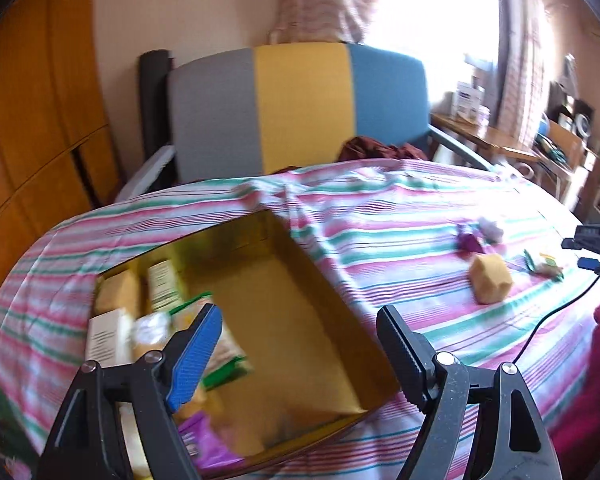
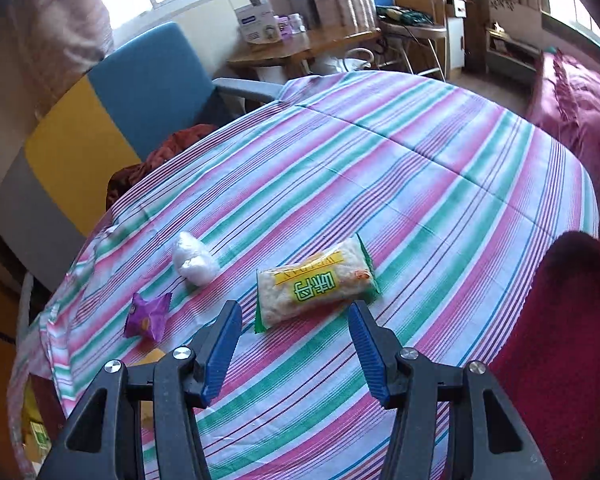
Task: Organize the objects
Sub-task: 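Move both tools from the gold tray back to the remaining table items, then grasp the second yellow sponge with the left gripper while the right grasps the purple packet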
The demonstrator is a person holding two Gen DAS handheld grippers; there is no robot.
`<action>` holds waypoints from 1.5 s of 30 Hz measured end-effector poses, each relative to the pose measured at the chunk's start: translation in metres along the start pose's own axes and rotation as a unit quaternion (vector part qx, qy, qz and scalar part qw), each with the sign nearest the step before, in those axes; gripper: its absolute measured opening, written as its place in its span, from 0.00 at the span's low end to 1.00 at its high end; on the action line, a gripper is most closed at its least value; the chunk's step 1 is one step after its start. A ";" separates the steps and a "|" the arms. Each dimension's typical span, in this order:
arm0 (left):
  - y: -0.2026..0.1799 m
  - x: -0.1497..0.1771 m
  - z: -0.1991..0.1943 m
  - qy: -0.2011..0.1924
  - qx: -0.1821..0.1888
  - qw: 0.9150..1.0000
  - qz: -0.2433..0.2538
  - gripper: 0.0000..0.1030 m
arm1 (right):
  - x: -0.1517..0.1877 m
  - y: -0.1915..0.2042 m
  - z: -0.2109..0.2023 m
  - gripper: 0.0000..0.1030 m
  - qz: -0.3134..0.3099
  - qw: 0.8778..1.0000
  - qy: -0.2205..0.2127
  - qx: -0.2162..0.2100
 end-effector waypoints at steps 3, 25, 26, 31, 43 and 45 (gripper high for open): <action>-0.023 -0.012 0.010 0.002 0.024 1.000 0.017 0.78 | -0.002 -0.009 0.005 0.55 0.030 0.999 0.015 -0.009; -0.209 -0.068 0.132 0.112 0.193 0.971 0.082 0.85 | -0.007 -0.024 0.011 0.57 0.089 0.993 0.045 -0.063; -0.214 -0.069 0.138 0.116 0.193 0.971 0.081 0.85 | -0.008 -0.027 0.011 0.59 0.097 0.992 0.042 -0.064; -0.237 -0.069 0.166 0.128 0.180 0.971 0.092 0.87 | -0.008 -0.031 0.018 0.61 0.111 0.990 0.059 -0.066; -0.186 -0.029 0.150 0.104 0.196 0.973 0.054 0.53 | 0.007 -0.004 0.034 0.62 0.040 0.991 0.107 -0.063; -0.172 -0.019 0.144 0.096 0.188 0.976 0.050 0.53 | 0.010 0.001 0.037 0.62 0.027 0.991 0.116 -0.061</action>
Point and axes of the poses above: each gripper's, at about its wrist camera, not at the fingertips, and z roughly the way its jaws point, y to its left, x to its underside, the point moved 3 cm from there along z, roughly the way its jaws point, and after that the axes turned 9 degrees about z, right-handed, at the moved point
